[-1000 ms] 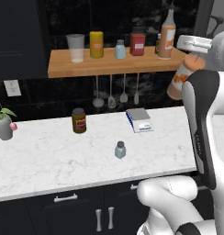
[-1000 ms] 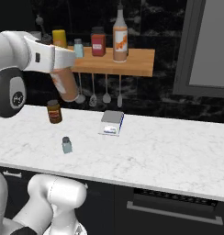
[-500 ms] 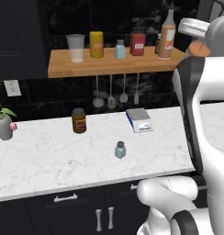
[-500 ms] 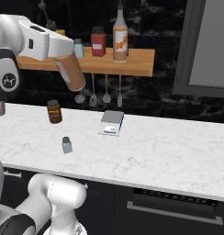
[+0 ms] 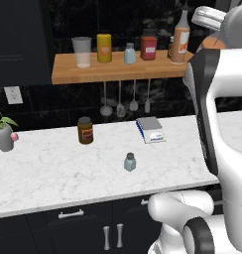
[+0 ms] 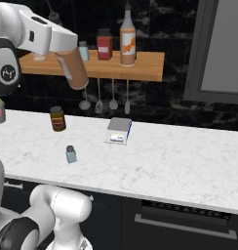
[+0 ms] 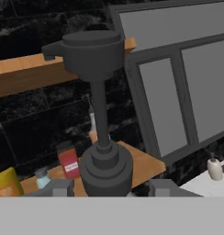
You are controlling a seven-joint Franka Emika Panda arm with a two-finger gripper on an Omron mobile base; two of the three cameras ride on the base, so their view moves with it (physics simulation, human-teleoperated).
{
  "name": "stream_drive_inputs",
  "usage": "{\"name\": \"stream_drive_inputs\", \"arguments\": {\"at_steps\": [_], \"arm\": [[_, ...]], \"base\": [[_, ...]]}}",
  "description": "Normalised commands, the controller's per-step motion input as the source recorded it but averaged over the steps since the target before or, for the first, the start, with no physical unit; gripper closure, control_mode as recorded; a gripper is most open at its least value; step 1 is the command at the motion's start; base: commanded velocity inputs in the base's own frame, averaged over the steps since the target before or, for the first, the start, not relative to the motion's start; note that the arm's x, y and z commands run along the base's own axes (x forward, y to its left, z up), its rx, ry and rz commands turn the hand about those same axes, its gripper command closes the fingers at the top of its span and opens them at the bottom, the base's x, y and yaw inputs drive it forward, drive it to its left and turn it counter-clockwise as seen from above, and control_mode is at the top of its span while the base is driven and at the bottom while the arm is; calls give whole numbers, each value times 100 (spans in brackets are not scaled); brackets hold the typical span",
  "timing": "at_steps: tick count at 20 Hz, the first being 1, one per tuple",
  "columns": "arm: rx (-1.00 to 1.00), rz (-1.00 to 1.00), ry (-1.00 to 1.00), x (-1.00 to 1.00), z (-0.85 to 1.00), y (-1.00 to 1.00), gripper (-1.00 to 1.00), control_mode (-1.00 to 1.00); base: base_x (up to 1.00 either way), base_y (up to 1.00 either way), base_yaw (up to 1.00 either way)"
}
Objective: Put the shaker and condiment bottle from the counter next to their counterparts in the cabinet.
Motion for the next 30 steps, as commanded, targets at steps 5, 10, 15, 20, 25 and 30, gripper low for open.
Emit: {"name": "stream_drive_inputs", "arguments": {"at_steps": [5, 10, 15, 20, 25, 30], "arm": [[0, 0, -9, 35, 1, 0, 100, -100], [0, 0, -1, 62, 1, 0, 100, -100], [0, 0, 16, 59, 11, 0, 100, -100], [0, -2, 12, 42, 20, 0, 100, -100], [0, -3, 1, 19, 11, 0, 100, -100], [-4, 0, 0, 34, -6, 0, 100, -100]], "base": [[0, 0, 0], [0, 0, 0], [0, 0, 0], [0, 0, 0], [0, 0, 0], [0, 0, 0]]}}
